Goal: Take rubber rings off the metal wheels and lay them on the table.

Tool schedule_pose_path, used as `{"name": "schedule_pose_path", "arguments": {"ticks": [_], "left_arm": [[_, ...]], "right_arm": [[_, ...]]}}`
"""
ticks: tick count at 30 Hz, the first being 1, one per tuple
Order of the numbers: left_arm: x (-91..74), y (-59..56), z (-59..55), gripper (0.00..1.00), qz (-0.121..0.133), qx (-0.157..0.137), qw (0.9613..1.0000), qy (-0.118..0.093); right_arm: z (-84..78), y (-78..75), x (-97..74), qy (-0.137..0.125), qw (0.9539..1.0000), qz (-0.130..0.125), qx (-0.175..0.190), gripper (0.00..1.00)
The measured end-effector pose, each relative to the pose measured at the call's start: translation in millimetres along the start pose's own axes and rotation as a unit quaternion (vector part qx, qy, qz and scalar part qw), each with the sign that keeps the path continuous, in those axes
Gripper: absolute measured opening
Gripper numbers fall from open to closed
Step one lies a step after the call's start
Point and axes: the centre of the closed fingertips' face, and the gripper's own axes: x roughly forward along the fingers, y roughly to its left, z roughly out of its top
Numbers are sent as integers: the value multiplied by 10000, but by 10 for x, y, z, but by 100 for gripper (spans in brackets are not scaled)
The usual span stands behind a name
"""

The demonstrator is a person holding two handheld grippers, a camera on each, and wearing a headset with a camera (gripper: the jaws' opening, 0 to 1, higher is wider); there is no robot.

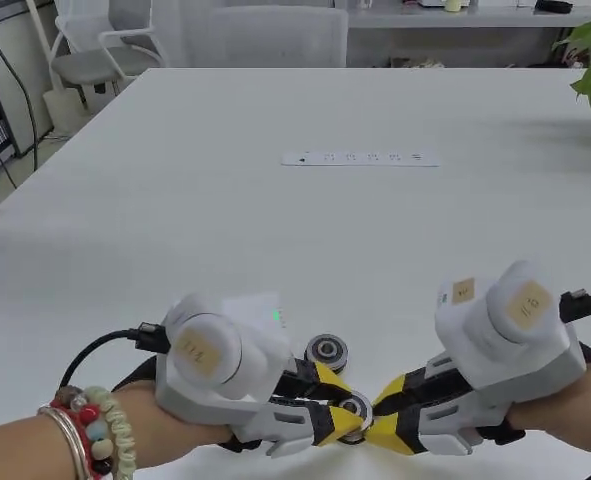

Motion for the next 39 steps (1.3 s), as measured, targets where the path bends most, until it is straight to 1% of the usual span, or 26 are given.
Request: {"name": "schedule_pose_path", "arguments": {"ticks": [2, 4, 5, 6, 10, 14, 16, 21, 28, 35, 36, 37, 39], "left_arm": [[2, 6, 2, 9, 23, -3, 10000, -14], [6, 6, 12, 9, 17, 42, 10000, -31], [2, 7, 0, 9, 19, 29, 10000, -13], [3, 7, -3, 9, 17, 27, 10000, -17], [4, 4, -3, 9, 20, 37, 10000, -15], [4, 3, -4, 9, 24, 41, 10000, -11], [8, 1, -3, 9, 25, 80, 10000, 18], [8, 4, -4, 9, 27, 88, 10000, 35], [0, 12, -7, 9, 32, 91, 9999, 59], [-5, 14, -9, 9, 40, 91, 9999, 77], [-6, 13, -10, 9, 39, 92, 9999, 81], [-7, 12, -10, 9, 35, 90, 9999, 83], [-7, 12, -9, 9, 36, 88, 9999, 79]], "right_arm": [[-5, -8, -2, 27, 10000, -28, -78, 7], [-7, -23, -9, 48, 9999, -76, -144, 2], [15, -45, -12, 0, 9997, -128, -220, 1], [-1, -27, -13, 46, 9998, -94, -171, 1], [0, -37, -13, 85, 9995, -155, -245, 0], [-5, -47, -19, 80, 9997, -168, -149, 0], [-9, -62, -21, 80, 9998, -175, 59, 0], [-10, -71, -33, 93, 9994, -177, 290, 0], [7, -97, -57, 11, 9989, -203, 417, 0], [17, -106, -74, -63, 9975, -188, 682, 0], [17, -101, -83, -69, 9966, -166, 808, 0], [33, -117, -94, -123, 9960, -201, 860, 0], [36, -107, -105, -170, 9921, -146, 1232, 0]]}}
